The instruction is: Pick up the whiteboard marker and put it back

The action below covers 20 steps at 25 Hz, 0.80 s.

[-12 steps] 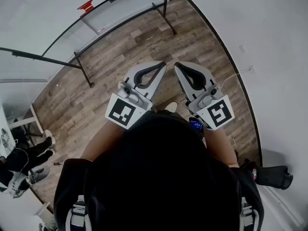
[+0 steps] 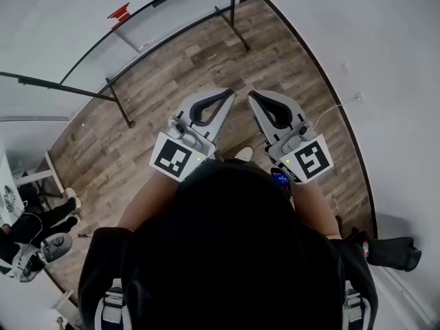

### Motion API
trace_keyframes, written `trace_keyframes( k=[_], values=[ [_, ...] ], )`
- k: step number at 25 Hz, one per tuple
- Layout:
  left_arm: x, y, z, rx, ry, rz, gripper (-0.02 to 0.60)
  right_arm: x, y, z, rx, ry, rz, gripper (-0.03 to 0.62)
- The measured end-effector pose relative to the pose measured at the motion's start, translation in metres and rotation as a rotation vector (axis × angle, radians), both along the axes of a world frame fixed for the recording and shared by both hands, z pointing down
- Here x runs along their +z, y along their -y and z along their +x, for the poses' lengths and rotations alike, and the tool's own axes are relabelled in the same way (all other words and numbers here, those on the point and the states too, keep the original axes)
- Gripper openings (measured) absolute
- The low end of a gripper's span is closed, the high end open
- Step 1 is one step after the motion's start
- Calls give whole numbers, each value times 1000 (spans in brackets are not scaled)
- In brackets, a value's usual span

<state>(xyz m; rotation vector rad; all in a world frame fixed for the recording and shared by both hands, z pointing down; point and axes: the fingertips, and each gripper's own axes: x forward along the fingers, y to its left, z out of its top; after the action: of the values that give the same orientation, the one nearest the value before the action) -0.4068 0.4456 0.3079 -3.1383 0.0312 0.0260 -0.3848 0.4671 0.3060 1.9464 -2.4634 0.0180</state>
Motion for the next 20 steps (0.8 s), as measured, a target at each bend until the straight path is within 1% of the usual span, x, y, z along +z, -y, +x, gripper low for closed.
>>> trace_keyframes(
  k=[3,7,14,17,20],
  values=[
    [1,-14,13,9,10,13,5,1,-10,10,-3,-6,3,-5],
    [1,-25,29,1,6,-3,5,1,-23,26,-6,14,12,-5],
    [4,-41,52,-15,28,15,5,7,-40,47,-45,37,17,-3],
    [12,-37,61,-22,42,17,5,13,-36,60,-43,50,18,-3],
    [22,-25,71,-32,49,10,5,23,-26,70,-55,36,8,-5]
  ],
)
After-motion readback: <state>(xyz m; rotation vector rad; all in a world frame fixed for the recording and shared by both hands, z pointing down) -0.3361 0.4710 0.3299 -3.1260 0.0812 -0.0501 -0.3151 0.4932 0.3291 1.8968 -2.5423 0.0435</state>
